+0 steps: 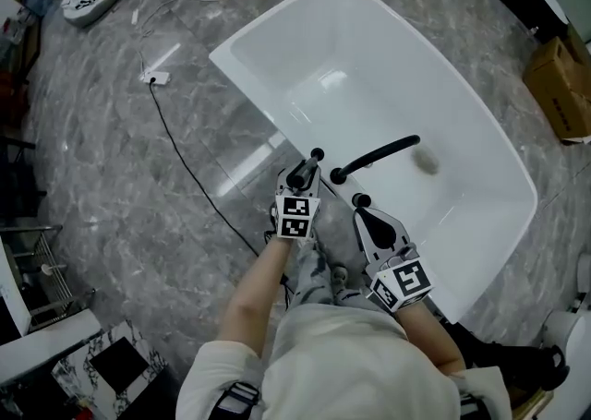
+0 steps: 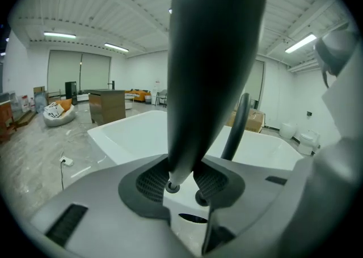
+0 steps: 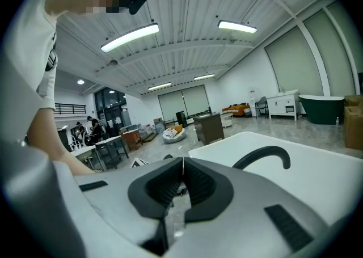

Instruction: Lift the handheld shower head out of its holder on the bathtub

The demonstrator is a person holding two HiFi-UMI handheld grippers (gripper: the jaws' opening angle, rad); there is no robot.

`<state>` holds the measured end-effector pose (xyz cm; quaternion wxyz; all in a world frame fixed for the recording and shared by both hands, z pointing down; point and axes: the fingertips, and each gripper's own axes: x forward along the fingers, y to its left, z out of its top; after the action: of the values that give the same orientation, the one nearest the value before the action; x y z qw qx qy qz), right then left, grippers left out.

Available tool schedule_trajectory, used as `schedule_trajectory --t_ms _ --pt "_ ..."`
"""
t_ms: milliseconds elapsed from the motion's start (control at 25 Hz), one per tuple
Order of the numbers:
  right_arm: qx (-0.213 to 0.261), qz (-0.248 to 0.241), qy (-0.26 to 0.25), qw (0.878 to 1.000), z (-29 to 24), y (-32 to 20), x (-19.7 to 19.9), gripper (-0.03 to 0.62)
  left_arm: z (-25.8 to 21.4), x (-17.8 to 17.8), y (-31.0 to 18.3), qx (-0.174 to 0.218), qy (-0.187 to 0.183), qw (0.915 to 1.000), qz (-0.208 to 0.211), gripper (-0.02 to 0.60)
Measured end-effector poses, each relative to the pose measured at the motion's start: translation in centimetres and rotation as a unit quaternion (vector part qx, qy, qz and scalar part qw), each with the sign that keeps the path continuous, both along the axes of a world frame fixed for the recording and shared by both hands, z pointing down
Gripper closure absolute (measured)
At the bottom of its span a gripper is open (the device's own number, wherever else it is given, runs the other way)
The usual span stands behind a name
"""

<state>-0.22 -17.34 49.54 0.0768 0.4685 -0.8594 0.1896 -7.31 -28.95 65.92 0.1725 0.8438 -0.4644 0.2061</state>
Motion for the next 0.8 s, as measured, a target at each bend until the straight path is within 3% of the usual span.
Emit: schedule_trajectory --t_ms 360,800 --pt "0.028 -0.018 -0.01 0.999 -1.8 4.7 1.1 0.572 -6.7 -0.9 5.1 0.048 0.029 0.9966 -0.061 0.44" --pt "0.064 -0.04 -0.024 0.997 -4.0 10.5 2.1 0.572 -16.2 -2.0 13.0 0.118 0.078 0.9831 -0.115 0.44"
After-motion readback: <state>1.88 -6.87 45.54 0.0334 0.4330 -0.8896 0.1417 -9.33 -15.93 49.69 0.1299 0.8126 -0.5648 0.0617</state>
